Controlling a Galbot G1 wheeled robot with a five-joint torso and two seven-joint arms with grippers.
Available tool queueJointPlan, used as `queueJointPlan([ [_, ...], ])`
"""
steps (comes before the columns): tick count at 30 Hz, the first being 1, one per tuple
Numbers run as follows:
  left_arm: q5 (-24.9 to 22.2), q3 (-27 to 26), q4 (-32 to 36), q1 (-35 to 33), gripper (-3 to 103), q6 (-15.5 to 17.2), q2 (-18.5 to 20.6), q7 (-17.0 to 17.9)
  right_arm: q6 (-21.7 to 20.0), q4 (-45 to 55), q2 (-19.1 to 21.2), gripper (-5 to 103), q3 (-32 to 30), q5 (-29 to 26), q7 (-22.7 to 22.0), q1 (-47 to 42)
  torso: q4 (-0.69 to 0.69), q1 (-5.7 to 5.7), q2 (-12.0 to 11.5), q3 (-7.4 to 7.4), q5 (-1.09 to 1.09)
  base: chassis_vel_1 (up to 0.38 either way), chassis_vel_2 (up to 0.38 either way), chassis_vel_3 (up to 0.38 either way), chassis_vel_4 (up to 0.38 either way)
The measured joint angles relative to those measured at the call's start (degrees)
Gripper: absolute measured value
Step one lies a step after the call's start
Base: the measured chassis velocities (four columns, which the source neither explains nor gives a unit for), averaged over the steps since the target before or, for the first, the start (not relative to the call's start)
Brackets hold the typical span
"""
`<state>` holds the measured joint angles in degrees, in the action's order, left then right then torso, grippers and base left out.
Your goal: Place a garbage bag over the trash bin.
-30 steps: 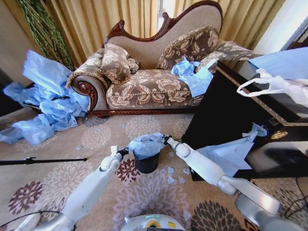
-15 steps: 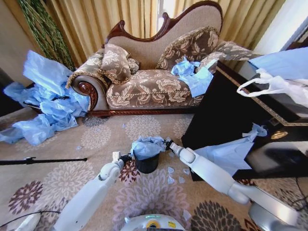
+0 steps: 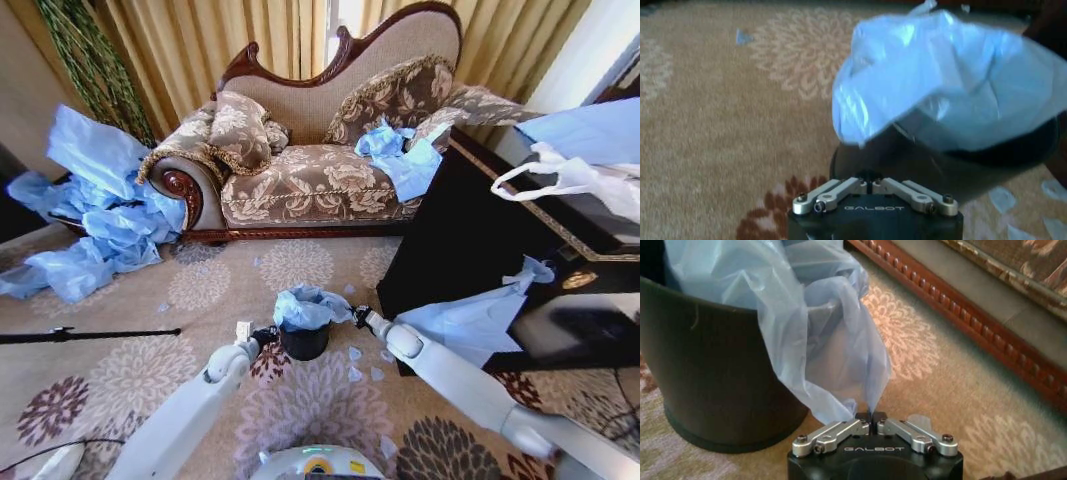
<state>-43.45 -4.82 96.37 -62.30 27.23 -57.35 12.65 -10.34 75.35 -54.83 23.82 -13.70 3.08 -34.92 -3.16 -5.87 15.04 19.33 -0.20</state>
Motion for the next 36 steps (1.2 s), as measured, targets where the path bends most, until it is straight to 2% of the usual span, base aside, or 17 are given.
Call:
queueJointPlan([
  [11, 1.88, 0.74, -0.76, -0.97, 0, -0.83, -0.69, -0.51, -0.13, 0.38, -1.76, 0, -1.01, 0.2, -1.64, -3.16, -0.01, -0.01, 0.0, 0.0, 0.0, 0.0, 0.0, 0.0, 0.0],
  [13, 1.65, 0.67, -0.41, -0.87, 0, -1.12, -0.96, 0.97, -0.07, 0.47, -2.22, 0, -1.04, 0.01, -2.77, -3.23, 0.0, -0.01, 0.0, 0.01, 0.0, 0.0, 0.0, 0.0, 0.0],
  [14, 0.55, 0.43, 0.3, -0.7, 0, -1.24, -1.36, 3.41, -0.08, 0.83, -2.4, 0, -1.06, -0.51, -3.58, -3.22, -0.01, -0.01, 0.0, 0.01, -0.01, 0.0, 0.0, 0.0, 0.0],
  [15, 0.55, 0.43, 0.3, -0.7, 0, -1.24, -1.36, 3.41, -0.08, 0.83, -2.4, 0, -1.06, -0.51, -3.58, -3.22, -0.01, -0.01, 0.0, 0.01, -0.01, 0.0, 0.0, 0.0, 0.0],
  [17, -3.23, -0.61, 2.97, -0.28, 0, -1.2, -1.92, 7.74, -0.16, 1.38, -2.51, 0, -1.01, -0.97, -4.22, -3.02, -0.01, -0.01, 0.0, 0.01, -0.01, 0.0, 0.0, 0.0, 0.0],
  [18, -3.23, -0.61, 2.97, -0.28, 0, -1.2, -1.92, 7.74, -0.16, 1.38, -2.51, 0, -1.01, -0.97, -4.22, -3.02, -0.01, -0.01, 0.0, 0.01, -0.01, 0.0, 0.0, 0.0, 0.0],
  [19, -4.57, -1.05, 4.18, -0.01, 0, -1.07, -1.93, 9.24, -0.2, 1.58, -2.53, 0, -0.94, -1.07, -4.37, -3.0, -0.01, -0.01, 0.0, 0.01, -0.01, 0.0, 0.0, 0.0, 0.0],
  [20, -5.94, -1.65, 5.67, 0.52, 6, -0.99, -1.83, 10.78, -0.31, 1.8, -2.59, 0, -0.89, -1.22, -4.62, -3.02, -0.01, -0.01, 0.0, 0.01, 0.01, 0.0, 0.0, 0.0, 0.0],
  [21, -5.94, -1.65, 5.67, 0.52, 6, -0.99, -1.83, 10.78, -0.31, 1.8, -2.59, 0, -0.89, -1.22, -4.62, -3.02, -0.01, -0.01, 0.0, 0.01, 0.01, 0.0, 0.0, 0.0, 0.0],
  [24, -7.69, -2.38, 7.22, 2.59, 22, -0.76, -1.51, 12.1, -0.34, 2.02, -2.78, 0, -0.94, -1.31, -5.01, -3.32, 0.0, -0.01, 0.0, 0.01, 0.02, 0.0, 0.0, 0.0, 0.0],
  [26, -7.7, -2.29, 7.15, 3.64, 22, -0.43, -1.64, 12.62, -0.34, 2.1, -2.81, 0, -0.96, -1.31, -5.16, -3.41, -0.02, -0.01, 0.0, 0.01, -0.01, 0.0, 0.0, 0.0, 0.0],
  [28, -7.3, -2.11, 6.98, 4.36, 32, -0.08, -1.83, 13.15, -0.37, 2.24, -2.85, 0, -0.93, -1.35, -5.32, -3.47, -0.05, -0.01, 0.0, 0.01, 0.0, 0.0, 0.0, 0.0, 0.0],
  [30, -6.25, -1.94, 7.5, 3.83, 43, 1.13, -1.63, 14.24, -0.5, 2.74, -2.85, 0, -0.65, -1.65, -5.58, -3.47, -0.02, -0.01, 0.0, 0.01, -0.01, 0.0, 0.0, 0.0, 0.0],
  [33, -6.06, -1.94, 7.88, 3.04, 49, 1.78, -1.28, 15.07, -0.65, 2.99, -2.86, 0, -0.54, -1.81, -5.65, -3.42, 0.01, -0.01, 0.0, 0.01, 0.0, 0.0, 0.0, 0.0, 0.0],
  [36, -6.08, -2.45, 9.11, 1.5, 64, 2.41, -0.28, 16.84, -0.74, 3.08, -3.21, 0, -0.43, -2.03, -5.89, -3.18, 0.0, -0.01, 0.0, 0.01, -0.01, 0.0, 0.0, 0.0, 0.0],
])
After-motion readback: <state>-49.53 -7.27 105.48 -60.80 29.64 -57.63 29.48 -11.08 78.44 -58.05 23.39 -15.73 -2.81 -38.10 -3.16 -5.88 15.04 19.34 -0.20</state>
